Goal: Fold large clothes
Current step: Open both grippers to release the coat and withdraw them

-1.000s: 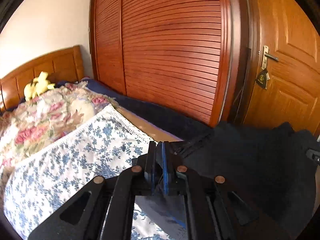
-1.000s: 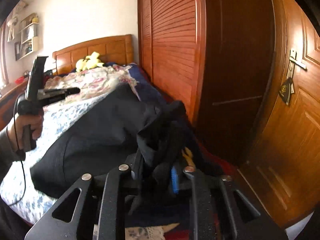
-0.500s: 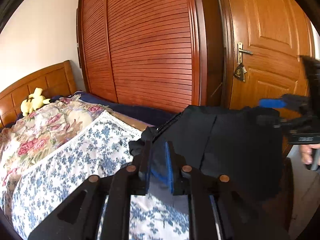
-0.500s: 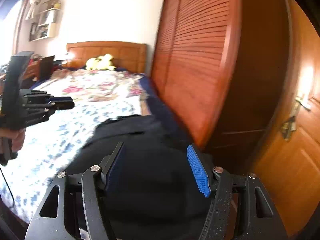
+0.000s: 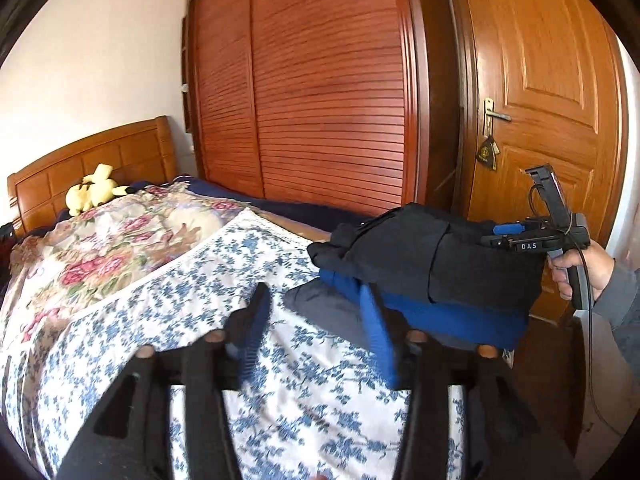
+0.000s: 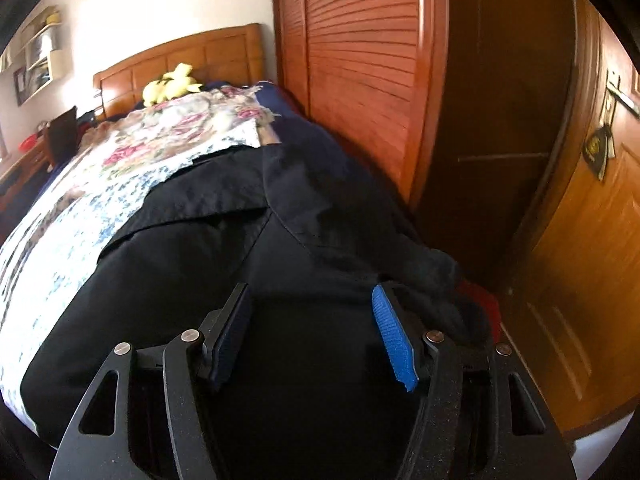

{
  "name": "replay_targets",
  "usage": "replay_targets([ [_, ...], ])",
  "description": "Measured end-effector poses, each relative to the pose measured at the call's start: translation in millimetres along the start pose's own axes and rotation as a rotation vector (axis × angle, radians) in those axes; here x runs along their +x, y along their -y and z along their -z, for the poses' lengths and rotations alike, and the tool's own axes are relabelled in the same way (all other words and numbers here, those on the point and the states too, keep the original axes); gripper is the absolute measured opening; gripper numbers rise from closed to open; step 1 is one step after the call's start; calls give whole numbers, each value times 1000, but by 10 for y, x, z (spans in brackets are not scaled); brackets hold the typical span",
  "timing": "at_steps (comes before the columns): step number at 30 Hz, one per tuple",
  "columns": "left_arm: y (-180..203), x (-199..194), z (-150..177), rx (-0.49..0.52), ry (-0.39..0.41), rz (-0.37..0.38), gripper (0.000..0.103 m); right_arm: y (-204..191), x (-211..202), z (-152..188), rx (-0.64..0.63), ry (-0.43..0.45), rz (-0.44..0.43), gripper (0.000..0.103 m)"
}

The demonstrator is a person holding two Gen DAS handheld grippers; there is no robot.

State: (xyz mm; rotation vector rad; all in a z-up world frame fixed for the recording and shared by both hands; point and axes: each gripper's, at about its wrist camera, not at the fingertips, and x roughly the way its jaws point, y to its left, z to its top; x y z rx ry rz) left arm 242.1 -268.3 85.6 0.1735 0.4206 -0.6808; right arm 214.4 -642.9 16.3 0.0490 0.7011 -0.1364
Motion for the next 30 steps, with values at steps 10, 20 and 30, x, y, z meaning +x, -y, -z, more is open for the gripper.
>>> replay_targets([
  [10, -155, -695, 311, -42, 32, -122, 53, -361, -742, -40, -16, 131, 83, 64],
  [20, -335, -1321, 828, -135, 6, -254, 53, -1553, -1230, 187, -108, 208, -83, 83],
  [30, -601, -1656, 1434, -230, -54, -345, 53, -2675, -1034, 733, -161, 185, -271, 83],
])
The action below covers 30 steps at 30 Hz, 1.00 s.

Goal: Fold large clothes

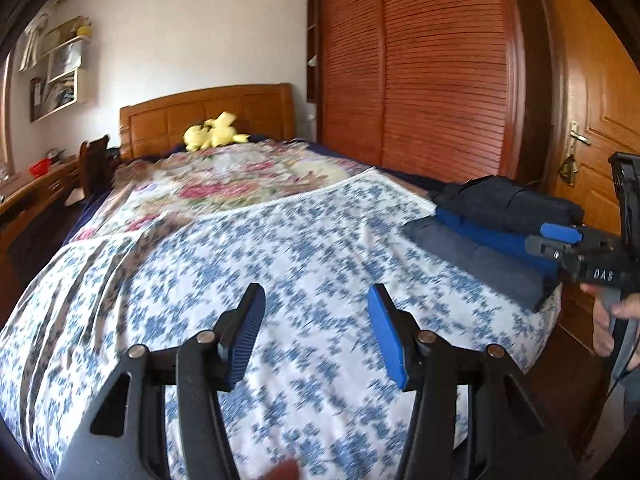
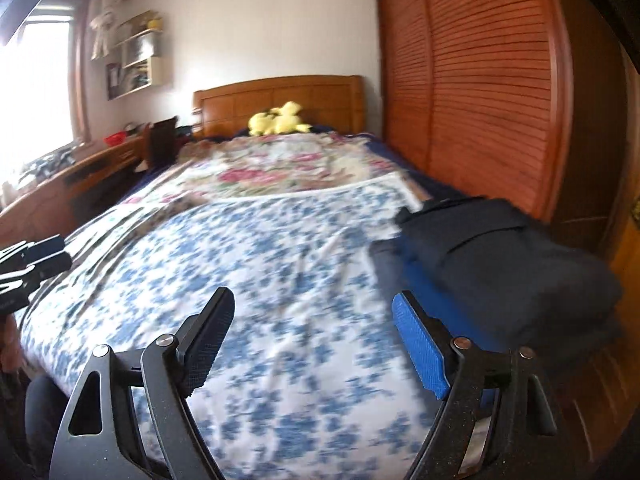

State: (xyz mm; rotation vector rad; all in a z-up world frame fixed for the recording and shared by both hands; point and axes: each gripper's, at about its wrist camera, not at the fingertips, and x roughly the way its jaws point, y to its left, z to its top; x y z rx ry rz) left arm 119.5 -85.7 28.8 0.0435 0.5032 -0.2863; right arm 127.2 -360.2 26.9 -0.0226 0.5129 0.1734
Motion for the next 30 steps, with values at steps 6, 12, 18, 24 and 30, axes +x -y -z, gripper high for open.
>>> replay_targets([
  [6, -256, 28, 325, -13, -36, -67, 53, -491, 348, 203, -3, -48, -99, 83],
  [12, -396, -8, 749, -27, -82, -152, 53, -928, 511, 365, -46, -29, -147, 83],
  [18, -527, -187, 1006, -84, -107, -182, 53, -1229, 573, 609, -37, -52, -201, 83],
  [24, -614, -515, 1088, -121, -77, -204, 53, -1481, 404, 770, -33, -59, -230, 83],
  [30, -662, -850, 936, -139, -11, -208, 53, -1677, 155, 726, -41, -19, -250, 83],
])
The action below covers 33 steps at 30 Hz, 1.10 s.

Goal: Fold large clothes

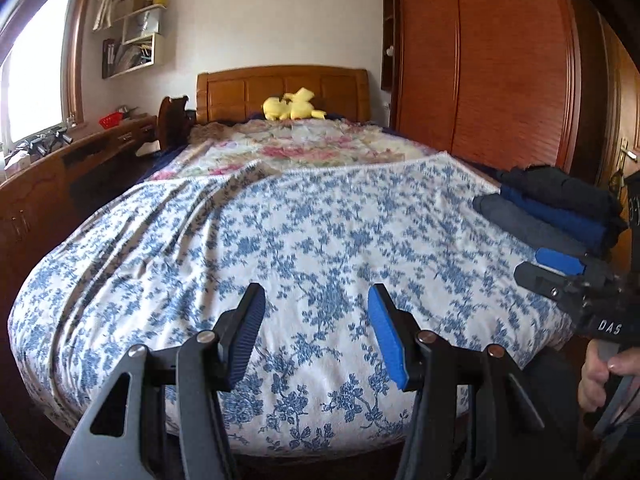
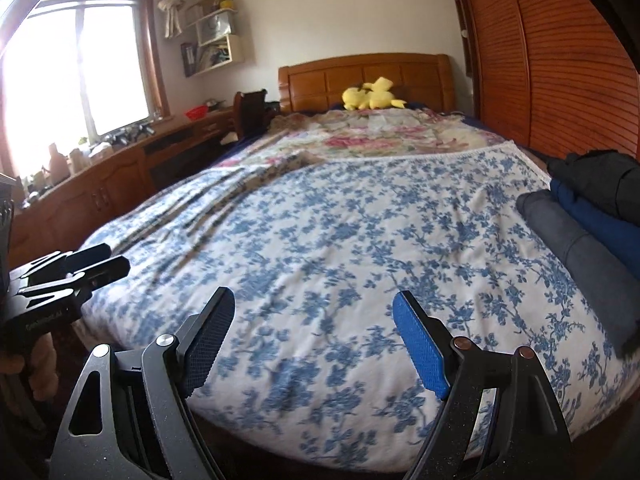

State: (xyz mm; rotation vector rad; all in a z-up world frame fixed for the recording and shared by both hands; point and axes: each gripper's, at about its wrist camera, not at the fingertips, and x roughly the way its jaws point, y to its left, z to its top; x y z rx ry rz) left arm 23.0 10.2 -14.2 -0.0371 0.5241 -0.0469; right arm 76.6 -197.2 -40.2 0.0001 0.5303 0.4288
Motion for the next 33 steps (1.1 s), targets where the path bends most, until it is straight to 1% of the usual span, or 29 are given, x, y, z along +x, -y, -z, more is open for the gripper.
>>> replay_targets([
  [6, -36, -285, -160, -8, 74, 1, 53, -163, -240, -181, -22, 64, -10, 83],
  [12, -38, -485, -262, -10, 121, 7, 53, -291, -451, -318, -39, 116, -20, 83],
  [18, -53, -640, -314, -10, 162, 5, 53, -361, -625, -382, -47, 158, -19, 83],
  [23, -72, -687, -313, -12, 178, -5, 53, -377, -710, -412, -56, 186, 7, 83],
  [33, -69, -693, -295, -10, 181, -10, 53, -348, -668, -384, -47, 176, 22, 83],
])
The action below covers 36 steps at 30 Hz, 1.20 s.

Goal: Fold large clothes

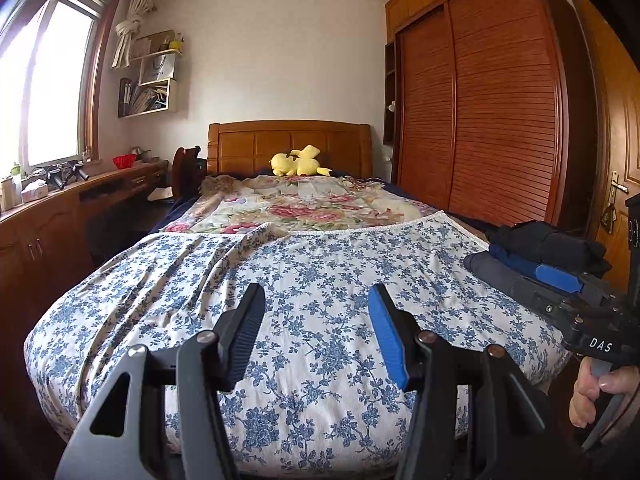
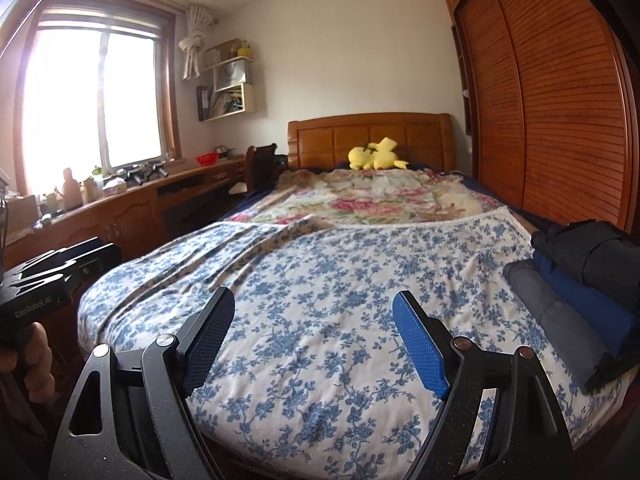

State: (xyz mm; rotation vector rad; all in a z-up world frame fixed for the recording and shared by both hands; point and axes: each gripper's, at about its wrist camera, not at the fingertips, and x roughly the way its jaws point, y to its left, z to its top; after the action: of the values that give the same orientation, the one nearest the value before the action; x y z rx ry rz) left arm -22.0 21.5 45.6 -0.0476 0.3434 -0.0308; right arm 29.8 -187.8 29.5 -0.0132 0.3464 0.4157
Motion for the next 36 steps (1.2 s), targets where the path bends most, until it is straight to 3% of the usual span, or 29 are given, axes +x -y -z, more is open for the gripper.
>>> replay_targets([
  [36, 23, 21, 60, 9, -2, -21, 53, 58, 15, 22, 9, 6, 25, 83],
])
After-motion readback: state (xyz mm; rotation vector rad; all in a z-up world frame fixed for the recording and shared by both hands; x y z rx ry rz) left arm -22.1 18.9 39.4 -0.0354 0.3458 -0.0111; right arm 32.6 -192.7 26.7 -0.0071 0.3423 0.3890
